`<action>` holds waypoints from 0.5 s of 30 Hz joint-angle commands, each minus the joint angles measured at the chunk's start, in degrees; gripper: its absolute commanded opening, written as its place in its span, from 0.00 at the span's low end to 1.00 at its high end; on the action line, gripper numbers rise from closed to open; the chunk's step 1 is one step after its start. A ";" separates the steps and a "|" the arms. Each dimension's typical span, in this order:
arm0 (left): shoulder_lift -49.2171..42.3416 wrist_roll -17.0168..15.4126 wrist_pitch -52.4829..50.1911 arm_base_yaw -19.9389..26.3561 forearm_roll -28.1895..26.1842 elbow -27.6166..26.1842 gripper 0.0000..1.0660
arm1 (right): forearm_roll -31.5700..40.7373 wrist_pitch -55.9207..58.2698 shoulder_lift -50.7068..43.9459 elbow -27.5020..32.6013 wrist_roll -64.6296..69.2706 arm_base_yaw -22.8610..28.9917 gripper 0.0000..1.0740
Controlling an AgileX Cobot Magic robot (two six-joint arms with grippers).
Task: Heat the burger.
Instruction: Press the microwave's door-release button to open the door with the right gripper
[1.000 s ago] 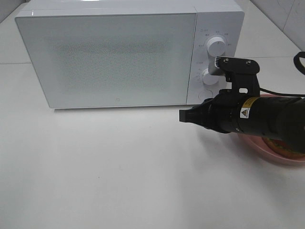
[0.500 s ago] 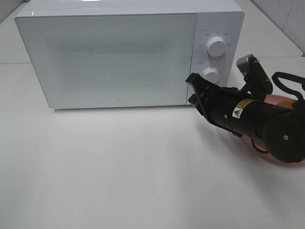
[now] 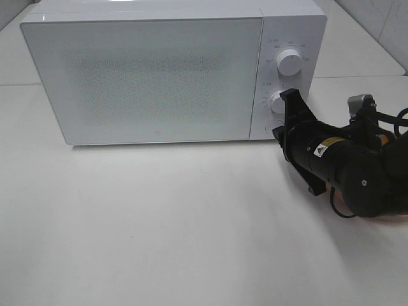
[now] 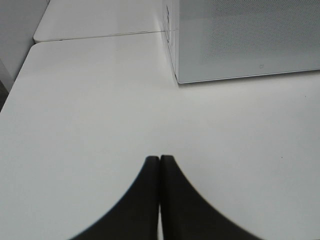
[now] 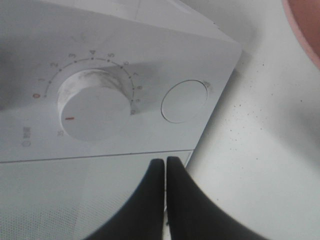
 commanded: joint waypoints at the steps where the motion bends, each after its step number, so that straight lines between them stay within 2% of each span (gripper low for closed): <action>1: -1.26 0.00 -0.29 0.11 -0.23 0.11 0.00 | 1.03 -0.40 1.03 -2.35 2.01 0.17 0.00; 12: -1.20 0.00 -0.29 0.11 -0.23 0.11 0.00 | 5.16 4.41 3.90 -8.14 2.01 0.17 0.00; 15: -1.20 0.00 -0.29 0.11 -0.23 0.11 0.00 | 8.54 5.10 5.10 -9.68 1.95 0.17 0.00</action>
